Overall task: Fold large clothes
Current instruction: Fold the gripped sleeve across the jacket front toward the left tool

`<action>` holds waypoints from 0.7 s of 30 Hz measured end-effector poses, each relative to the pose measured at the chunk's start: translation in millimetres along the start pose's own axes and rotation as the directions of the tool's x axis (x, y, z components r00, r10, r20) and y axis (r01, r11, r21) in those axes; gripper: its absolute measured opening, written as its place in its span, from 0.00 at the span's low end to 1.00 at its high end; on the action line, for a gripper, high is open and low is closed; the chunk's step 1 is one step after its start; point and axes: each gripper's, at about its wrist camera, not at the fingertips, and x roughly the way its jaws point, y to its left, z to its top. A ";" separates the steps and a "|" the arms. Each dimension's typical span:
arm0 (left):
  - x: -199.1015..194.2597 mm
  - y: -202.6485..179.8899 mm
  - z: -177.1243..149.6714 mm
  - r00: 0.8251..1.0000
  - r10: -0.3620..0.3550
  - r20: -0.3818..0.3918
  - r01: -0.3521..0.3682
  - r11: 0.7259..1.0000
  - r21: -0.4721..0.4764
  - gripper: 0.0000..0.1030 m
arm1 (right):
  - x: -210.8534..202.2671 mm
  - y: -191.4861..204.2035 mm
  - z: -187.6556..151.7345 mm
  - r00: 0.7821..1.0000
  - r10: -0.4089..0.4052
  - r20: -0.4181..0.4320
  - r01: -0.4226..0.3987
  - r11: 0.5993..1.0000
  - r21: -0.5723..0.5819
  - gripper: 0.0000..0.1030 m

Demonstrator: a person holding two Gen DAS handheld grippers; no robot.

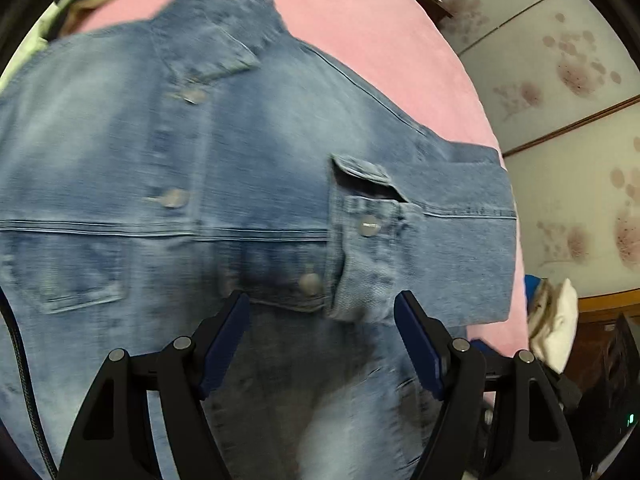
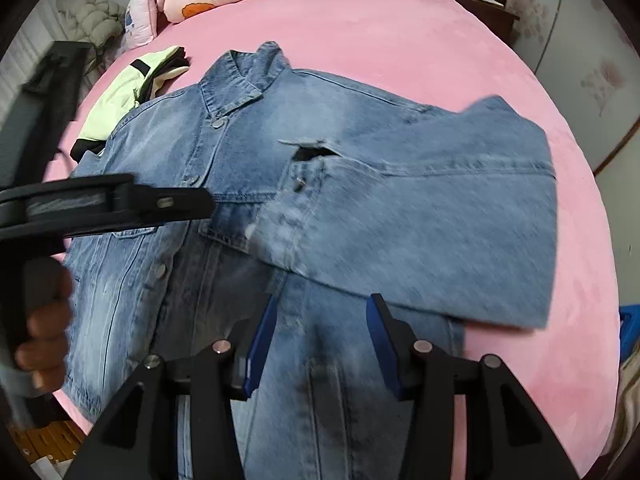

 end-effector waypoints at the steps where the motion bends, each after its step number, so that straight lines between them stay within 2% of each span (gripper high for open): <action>1: 5.8 -1.4 1.1 1.000 -0.012 -0.004 0.012 1.000 -0.004 0.64 | -0.9 -3.4 -2.6 1.000 0.005 -0.002 -0.005 1.000 0.011 0.46; 4: 27.5 -5.5 5.5 0.999 -0.030 -0.034 0.030 0.999 -0.018 0.52 | 0.0 -10.7 -8.1 1.000 0.023 -0.005 -0.023 0.999 0.036 0.46; 6: 40.4 -7.2 8.1 0.999 -0.022 -0.048 0.021 1.000 -0.021 0.49 | 0.4 -14.8 -12.4 0.999 0.031 -0.008 -0.031 0.999 0.043 0.46; 10: 53.5 -11.4 11.8 0.999 -0.006 -0.032 0.006 1.000 -0.006 0.48 | -0.5 -22.3 -17.2 0.999 0.041 -0.009 -0.041 0.998 0.052 0.46; 15: 65.9 -11.8 20.6 0.998 -0.053 -0.035 0.052 0.998 -0.029 0.48 | 0.1 -39.1 -23.8 0.999 0.044 -0.027 -0.041 0.995 0.087 0.46; 20: 80.5 -17.0 22.2 0.999 -0.028 -0.041 0.028 0.999 -0.017 0.48 | 1.6 -55.2 -31.9 0.998 0.037 -0.047 -0.031 0.991 0.129 0.46; 21: 84.0 -19.4 23.2 0.999 -0.025 -0.037 0.024 1.000 -0.016 0.38 | 1.4 -57.6 -33.1 0.998 0.038 -0.048 -0.031 0.990 0.136 0.46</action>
